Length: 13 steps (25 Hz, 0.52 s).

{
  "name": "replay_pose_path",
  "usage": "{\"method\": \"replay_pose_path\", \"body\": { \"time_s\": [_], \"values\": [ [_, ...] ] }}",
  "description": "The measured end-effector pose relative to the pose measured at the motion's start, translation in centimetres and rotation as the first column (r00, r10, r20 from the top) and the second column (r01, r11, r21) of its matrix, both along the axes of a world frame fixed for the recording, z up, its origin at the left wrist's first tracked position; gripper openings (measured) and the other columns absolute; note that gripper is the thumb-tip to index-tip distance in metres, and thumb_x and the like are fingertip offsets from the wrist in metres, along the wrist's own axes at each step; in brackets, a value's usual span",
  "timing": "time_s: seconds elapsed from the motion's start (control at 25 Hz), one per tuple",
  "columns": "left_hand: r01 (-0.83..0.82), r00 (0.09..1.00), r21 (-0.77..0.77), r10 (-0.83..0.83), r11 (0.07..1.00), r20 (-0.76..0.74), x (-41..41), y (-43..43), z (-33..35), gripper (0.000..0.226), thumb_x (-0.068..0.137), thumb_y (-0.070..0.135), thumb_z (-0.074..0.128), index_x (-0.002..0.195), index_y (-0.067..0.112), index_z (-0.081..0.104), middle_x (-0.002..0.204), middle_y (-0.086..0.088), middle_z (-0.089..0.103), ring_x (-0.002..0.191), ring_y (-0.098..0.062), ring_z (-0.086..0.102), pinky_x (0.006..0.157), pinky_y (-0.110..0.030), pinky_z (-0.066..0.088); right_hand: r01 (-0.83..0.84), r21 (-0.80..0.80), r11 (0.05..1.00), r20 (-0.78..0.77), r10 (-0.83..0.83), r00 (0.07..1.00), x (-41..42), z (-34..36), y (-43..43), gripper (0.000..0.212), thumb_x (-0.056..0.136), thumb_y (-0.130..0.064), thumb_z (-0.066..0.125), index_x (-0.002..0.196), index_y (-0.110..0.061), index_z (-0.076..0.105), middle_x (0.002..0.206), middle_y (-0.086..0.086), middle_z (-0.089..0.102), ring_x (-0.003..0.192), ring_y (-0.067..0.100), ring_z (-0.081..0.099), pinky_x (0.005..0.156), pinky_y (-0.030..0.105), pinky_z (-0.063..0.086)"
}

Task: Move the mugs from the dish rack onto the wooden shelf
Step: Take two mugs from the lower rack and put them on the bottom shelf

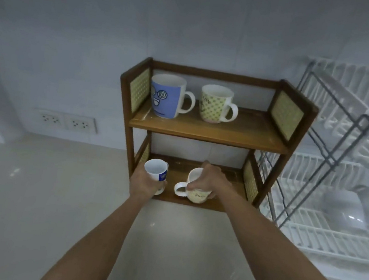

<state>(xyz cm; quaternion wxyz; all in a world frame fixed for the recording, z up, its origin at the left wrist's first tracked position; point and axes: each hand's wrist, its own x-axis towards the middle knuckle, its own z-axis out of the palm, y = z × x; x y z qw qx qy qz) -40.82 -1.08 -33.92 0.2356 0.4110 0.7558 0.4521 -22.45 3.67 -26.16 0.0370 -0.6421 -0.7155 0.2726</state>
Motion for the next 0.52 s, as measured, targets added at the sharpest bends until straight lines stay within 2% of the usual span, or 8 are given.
{"method": "replay_pose_path", "body": {
  "time_s": [0.12,0.36,0.52],
  "values": [
    [-0.015,1.0,-0.032,0.016,0.999,0.003,-0.2,2.0,-0.7,0.08,0.056,0.019,0.09,0.125,0.014,0.049,0.125,-0.007,0.058,0.118,-0.027,0.053,0.093,-0.037,0.046,-0.015,-0.005,1.0,0.066,0.016,0.998,-1.4,-1.3,2.6,0.089,0.056,-0.042,0.084,0.13,-0.013,0.044,0.129,0.01,0.053,0.112,0.032,0.056,0.077,0.043,0.059],
    [-0.004,0.999,-0.031,0.003,1.0,-0.032,-0.7,4.7,-2.3,0.08,0.057,0.019,0.089,0.126,0.014,0.048,0.126,-0.007,0.058,0.121,-0.027,0.051,0.101,-0.041,0.044,-0.016,-0.071,0.997,0.109,0.023,0.994,-3.4,-2.6,6.3,0.09,0.067,-0.04,0.079,0.138,-0.014,0.03,0.134,0.015,0.046,0.12,0.035,0.048,0.083,0.044,0.056],
    [-0.001,1.0,-0.059,0.001,0.998,-0.001,-0.4,5.9,-3.0,0.079,0.058,0.017,0.089,0.125,0.015,0.046,0.125,-0.007,0.057,0.12,-0.027,0.05,0.1,-0.043,0.045,-0.018,-0.101,0.995,0.14,0.032,0.99,-3.5,-2.7,7.6,0.086,0.072,-0.037,0.076,0.14,-0.016,0.029,0.139,0.016,0.037,0.122,0.037,0.046,0.088,0.045,0.054]
  ]
}}
